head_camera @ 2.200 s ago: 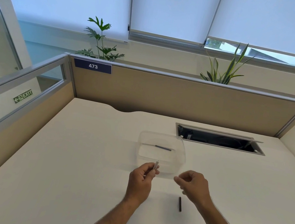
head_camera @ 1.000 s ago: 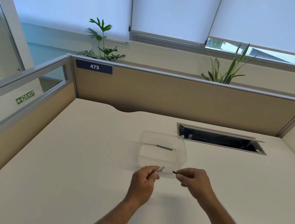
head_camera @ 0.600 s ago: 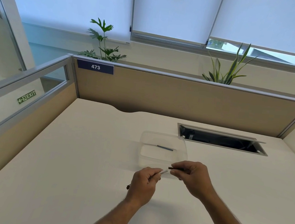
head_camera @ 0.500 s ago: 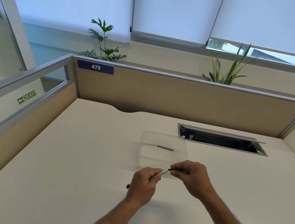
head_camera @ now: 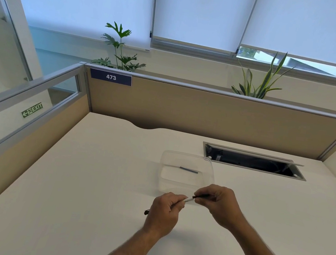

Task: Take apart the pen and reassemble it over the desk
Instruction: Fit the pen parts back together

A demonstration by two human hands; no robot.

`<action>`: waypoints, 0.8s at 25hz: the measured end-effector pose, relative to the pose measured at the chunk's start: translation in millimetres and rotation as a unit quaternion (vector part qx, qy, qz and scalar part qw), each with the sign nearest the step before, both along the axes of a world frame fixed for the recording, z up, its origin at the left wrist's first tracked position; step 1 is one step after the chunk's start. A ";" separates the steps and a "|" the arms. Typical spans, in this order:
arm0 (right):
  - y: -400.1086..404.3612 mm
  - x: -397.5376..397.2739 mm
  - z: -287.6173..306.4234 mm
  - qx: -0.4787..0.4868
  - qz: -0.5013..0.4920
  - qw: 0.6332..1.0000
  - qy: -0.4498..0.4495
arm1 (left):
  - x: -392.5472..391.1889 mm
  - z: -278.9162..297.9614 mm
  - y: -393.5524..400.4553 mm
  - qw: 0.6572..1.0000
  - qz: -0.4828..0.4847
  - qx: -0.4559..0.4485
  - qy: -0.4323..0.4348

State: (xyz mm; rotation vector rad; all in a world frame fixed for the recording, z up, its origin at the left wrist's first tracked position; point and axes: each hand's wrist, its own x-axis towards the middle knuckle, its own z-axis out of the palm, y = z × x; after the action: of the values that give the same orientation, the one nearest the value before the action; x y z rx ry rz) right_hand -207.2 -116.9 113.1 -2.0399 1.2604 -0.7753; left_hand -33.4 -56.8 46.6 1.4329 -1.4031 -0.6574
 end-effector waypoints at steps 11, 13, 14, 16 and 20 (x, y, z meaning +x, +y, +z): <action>-0.1 -2.1 -2.1 -0.011 0.015 1.000 0.023 | -1.5 -3.5 -0.2 1.000 0.001 0.002 0.011; 0.0 -2.1 -2.5 -0.015 0.020 0.999 0.033 | -1.1 -4.1 0.5 1.000 -0.002 0.004 0.008; -0.1 -2.1 -2.4 -0.016 0.022 0.999 0.039 | -1.2 -3.8 0.8 1.000 -0.003 0.003 0.007; -0.7 -2.0 -2.2 -0.017 0.021 0.999 0.041 | -1.4 -3.3 0.9 1.000 -0.002 0.001 0.007; -0.6 -2.2 -1.8 -0.019 0.019 0.999 0.037 | -1.0 -3.1 0.6 1.000 0.002 0.002 0.014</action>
State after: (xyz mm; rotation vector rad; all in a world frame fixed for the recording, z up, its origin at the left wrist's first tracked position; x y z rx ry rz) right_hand -209.4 -117.5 111.2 -2.1354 1.2521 -0.7175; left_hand -34.4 -56.2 43.6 1.4253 -1.3774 -0.6757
